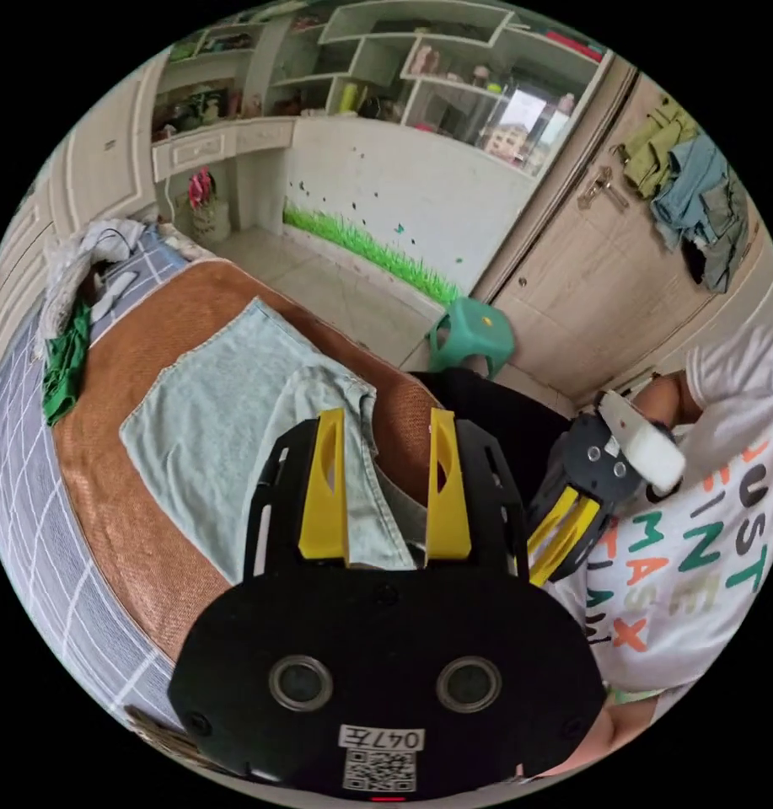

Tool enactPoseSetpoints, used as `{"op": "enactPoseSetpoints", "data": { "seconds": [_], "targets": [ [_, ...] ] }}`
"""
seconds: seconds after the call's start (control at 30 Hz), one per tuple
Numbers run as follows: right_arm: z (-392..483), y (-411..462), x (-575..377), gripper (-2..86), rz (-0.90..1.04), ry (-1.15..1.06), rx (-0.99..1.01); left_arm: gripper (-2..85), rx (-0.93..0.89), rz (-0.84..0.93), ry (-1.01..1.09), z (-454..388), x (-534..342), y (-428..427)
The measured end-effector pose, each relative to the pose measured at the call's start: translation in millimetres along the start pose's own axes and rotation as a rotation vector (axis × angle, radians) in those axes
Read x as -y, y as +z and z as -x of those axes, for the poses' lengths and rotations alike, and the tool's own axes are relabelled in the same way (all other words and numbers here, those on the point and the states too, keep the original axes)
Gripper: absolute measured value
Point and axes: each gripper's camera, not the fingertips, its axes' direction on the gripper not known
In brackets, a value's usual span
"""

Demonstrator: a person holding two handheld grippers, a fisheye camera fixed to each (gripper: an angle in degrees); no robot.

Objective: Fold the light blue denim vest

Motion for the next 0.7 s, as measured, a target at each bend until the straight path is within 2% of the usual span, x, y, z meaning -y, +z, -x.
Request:
{"op": "enactPoseSetpoints", "data": {
  "seconds": [0.13, 0.27, 0.43, 0.5, 0.57, 0.7],
  "targets": [
    [15, 28, 11, 1.9, 0.027, -0.017, -0.035, 12.7, 0.098, 0.214, -0.097, 27, 92, 55],
    [21, 58, 8, 1.9, 0.041, 0.03, -0.041, 10.6, 0.135, 0.319, -0.254, 63, 122, 91],
    [12, 76, -9, 1.8, 0.019, 0.089, 0.008, 0.2, 0.156, 0.326, -0.364, 105, 116, 86],
    [3, 81, -14, 1.8, -0.009, 0.119, 0.05, -0.5, 0.125, 0.314, -0.371, 113, 106, 77],
    [-2, 87, -15, 1.8, -0.023, 0.137, 0.078, -0.8, 0.099, 0.271, -0.391, 120, 92, 61],
    [-2, 102, -16, 1.8, -0.027, 0.125, 0.089, -0.8, 0.073, 0.078, -0.436, 133, 48, -2]
  ]
}}
